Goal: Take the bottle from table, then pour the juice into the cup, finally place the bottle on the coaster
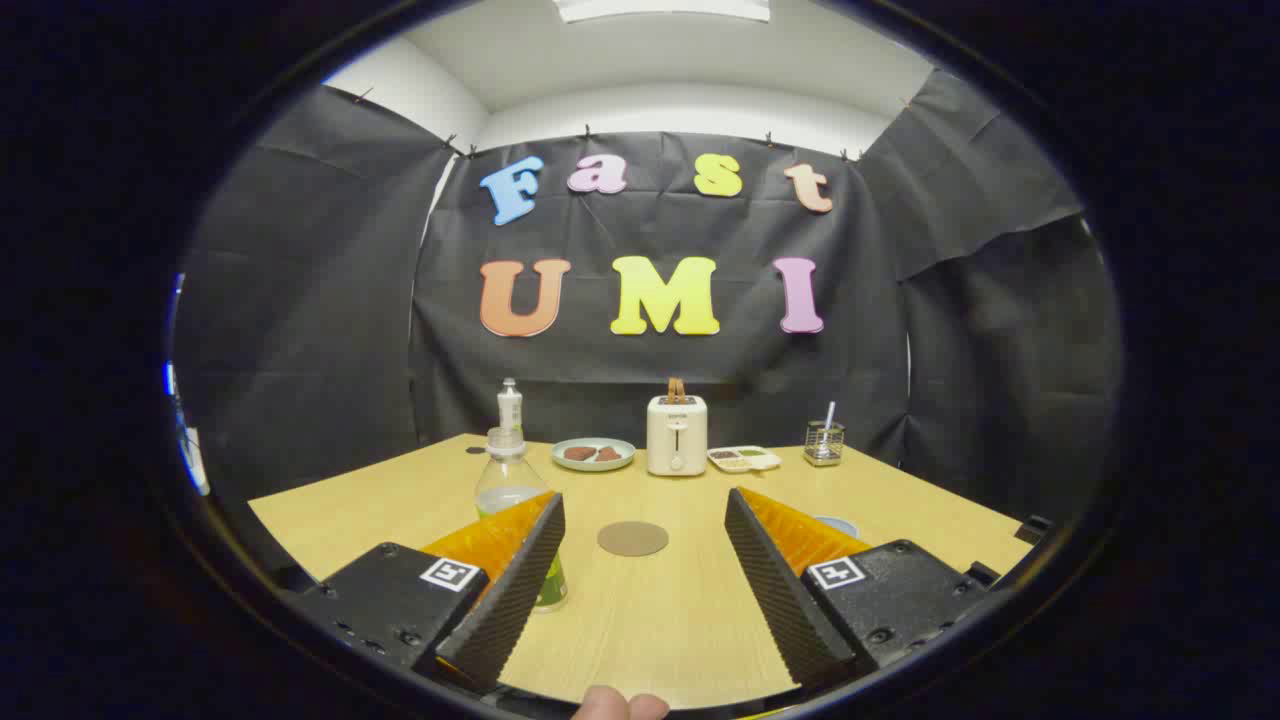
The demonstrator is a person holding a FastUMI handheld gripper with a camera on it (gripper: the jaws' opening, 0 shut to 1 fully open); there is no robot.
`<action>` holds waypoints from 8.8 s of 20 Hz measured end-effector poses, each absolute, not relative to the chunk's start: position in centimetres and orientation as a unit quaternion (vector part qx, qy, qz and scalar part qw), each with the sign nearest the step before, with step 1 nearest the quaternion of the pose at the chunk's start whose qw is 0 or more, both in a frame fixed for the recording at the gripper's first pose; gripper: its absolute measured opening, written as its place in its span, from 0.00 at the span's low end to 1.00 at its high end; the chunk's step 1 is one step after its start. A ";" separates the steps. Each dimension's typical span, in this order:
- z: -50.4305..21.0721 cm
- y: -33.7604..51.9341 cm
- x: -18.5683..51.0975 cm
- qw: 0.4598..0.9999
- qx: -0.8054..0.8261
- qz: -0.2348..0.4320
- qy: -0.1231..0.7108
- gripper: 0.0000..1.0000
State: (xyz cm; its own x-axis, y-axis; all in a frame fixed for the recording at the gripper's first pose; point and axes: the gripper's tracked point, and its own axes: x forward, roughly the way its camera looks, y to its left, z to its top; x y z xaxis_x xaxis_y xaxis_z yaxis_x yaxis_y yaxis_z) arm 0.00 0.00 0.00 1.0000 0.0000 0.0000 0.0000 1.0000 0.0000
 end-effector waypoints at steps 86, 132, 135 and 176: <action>-1.9 7.4 10.9 0.935 0.326 0.074 0.115 0.80; 4.5 -0.1 13.8 0.610 0.782 0.124 -0.037 0.78; 4.8 -0.4 13.6 0.599 0.790 0.125 -0.044 0.79; 9.8 -3.1 14.0 0.492 0.847 0.163 -0.117 0.78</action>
